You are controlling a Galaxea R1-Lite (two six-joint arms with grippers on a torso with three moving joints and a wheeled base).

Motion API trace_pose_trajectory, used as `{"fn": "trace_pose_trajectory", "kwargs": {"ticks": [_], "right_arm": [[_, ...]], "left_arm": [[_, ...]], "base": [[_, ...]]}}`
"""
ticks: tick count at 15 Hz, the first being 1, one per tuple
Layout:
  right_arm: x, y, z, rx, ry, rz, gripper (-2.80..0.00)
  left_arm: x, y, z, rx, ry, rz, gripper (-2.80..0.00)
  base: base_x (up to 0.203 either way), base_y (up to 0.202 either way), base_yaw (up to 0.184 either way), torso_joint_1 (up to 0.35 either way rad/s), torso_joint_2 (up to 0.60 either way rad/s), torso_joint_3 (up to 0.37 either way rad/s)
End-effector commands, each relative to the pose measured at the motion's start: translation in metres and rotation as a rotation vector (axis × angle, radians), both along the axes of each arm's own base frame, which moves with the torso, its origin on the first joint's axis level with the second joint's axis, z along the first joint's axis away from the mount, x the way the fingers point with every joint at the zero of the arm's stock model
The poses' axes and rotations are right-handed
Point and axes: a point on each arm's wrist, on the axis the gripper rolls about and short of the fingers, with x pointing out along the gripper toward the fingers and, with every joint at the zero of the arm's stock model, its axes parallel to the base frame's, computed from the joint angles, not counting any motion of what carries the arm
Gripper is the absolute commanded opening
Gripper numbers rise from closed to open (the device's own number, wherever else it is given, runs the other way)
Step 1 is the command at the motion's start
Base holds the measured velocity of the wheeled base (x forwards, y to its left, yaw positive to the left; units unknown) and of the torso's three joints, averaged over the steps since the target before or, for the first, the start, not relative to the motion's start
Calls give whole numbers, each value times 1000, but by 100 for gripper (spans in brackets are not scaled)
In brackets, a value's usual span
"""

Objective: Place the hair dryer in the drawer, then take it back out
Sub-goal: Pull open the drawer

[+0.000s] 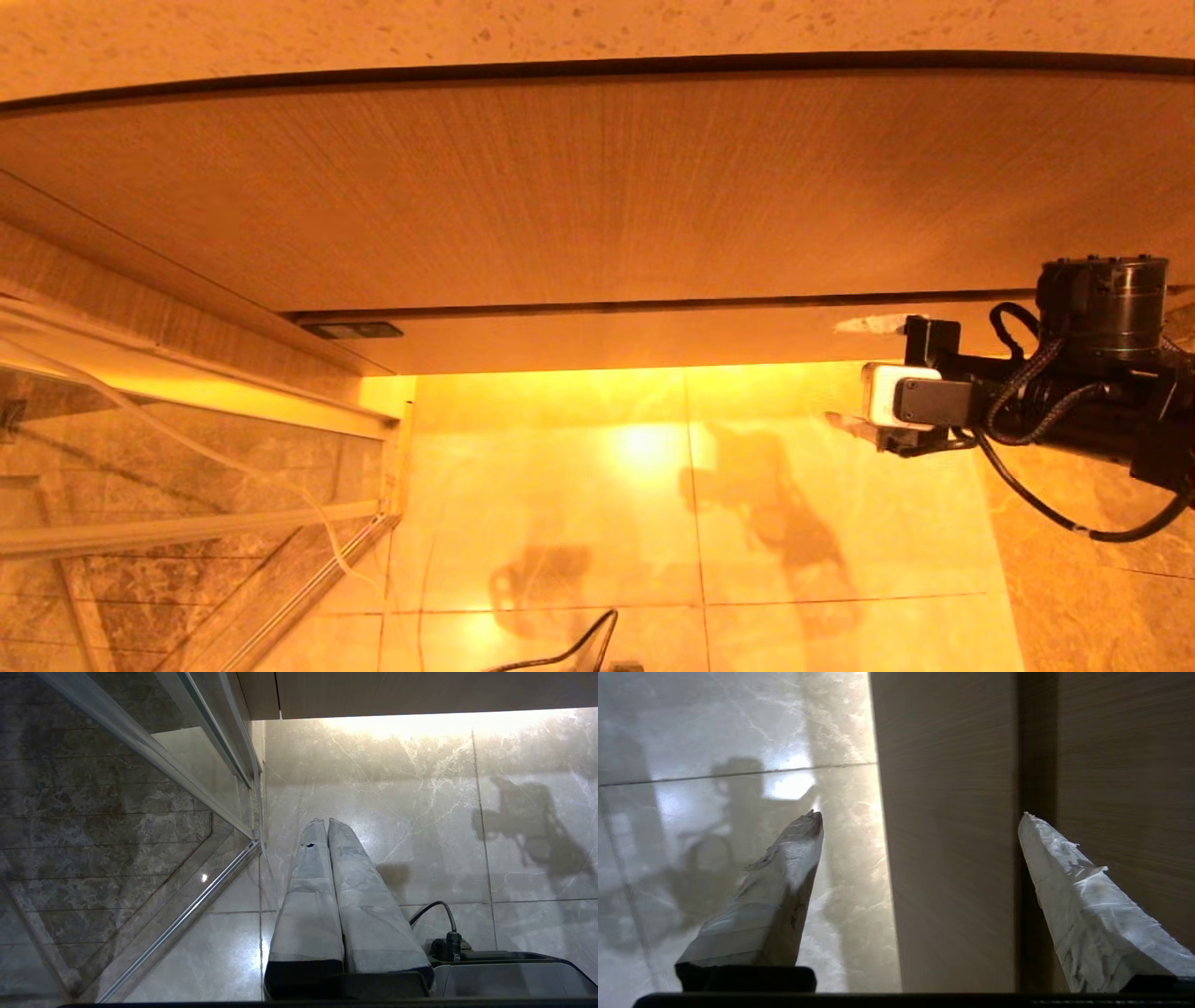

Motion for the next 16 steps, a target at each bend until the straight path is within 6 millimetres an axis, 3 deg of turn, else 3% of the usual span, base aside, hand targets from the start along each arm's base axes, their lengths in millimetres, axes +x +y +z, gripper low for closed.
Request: {"fn": "trace_pose_trajectory", "kwargs": {"ticks": [1, 10, 16], "right_arm": [[1, 1, -7, -2, -24, 6, 0], [18, 23, -32, 1, -89, -20, 0], [33, 29, -33, 30, -151, -18, 0]], "left_arm": [[0, 0, 0, -1, 0, 0, -280], [0, 0, 0, -1, 0, 0, -280], [0, 0, 0, -1, 0, 0, -280]], "base": [[0, 0, 0, 0, 0, 0], [0, 0, 0, 0, 0, 0], [0, 0, 0, 0, 0, 0]]}}
